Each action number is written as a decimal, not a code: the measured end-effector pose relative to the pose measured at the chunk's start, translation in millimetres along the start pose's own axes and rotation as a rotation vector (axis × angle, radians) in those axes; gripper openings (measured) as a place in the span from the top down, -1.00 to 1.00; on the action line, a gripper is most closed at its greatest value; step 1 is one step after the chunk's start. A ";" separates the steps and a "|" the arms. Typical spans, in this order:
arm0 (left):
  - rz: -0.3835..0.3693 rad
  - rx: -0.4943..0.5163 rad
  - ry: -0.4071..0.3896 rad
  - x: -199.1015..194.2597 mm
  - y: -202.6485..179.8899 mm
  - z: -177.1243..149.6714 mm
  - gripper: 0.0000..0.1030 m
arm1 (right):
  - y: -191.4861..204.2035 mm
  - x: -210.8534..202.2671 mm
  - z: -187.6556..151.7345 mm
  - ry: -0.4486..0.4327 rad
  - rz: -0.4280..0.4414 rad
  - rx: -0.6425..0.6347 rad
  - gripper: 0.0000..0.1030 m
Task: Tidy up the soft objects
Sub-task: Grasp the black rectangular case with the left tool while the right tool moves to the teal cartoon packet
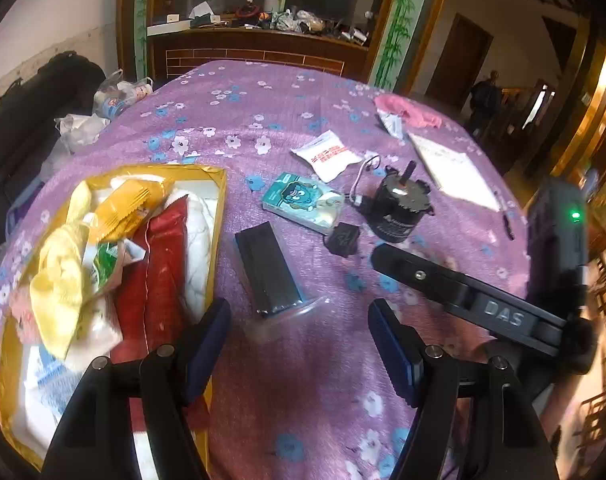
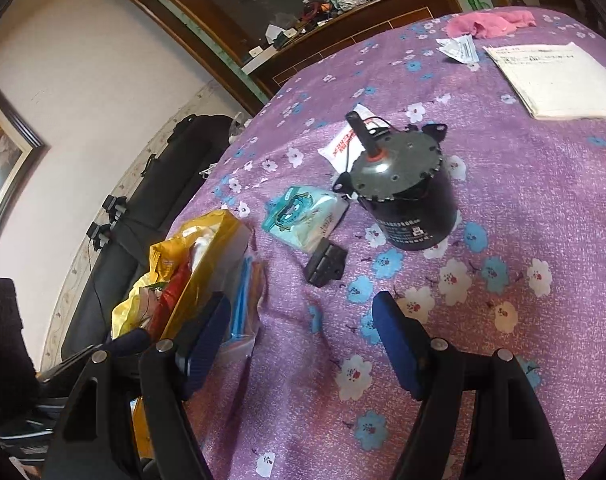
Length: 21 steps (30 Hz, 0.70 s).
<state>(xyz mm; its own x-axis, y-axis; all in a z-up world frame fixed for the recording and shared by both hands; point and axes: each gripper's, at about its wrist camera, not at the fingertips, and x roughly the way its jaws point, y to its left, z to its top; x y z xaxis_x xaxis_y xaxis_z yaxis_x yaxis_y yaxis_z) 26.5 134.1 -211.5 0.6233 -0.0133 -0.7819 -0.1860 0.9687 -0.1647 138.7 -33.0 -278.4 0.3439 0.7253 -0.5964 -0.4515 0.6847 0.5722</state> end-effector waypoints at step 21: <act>0.056 -0.041 0.159 62.1 0.2 22.8 -0.44 | -28.6 -3.3 2.1 -0.009 -0.007 0.140 -0.40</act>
<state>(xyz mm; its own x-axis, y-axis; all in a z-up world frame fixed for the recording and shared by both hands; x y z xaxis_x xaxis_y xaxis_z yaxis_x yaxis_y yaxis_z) 82.5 139.1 -246.4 0.4835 -0.0023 -0.8753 -0.2500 0.9580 -0.1406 152.3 -54.8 -291.7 0.3542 0.7209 -0.5956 -0.3304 0.6923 0.6415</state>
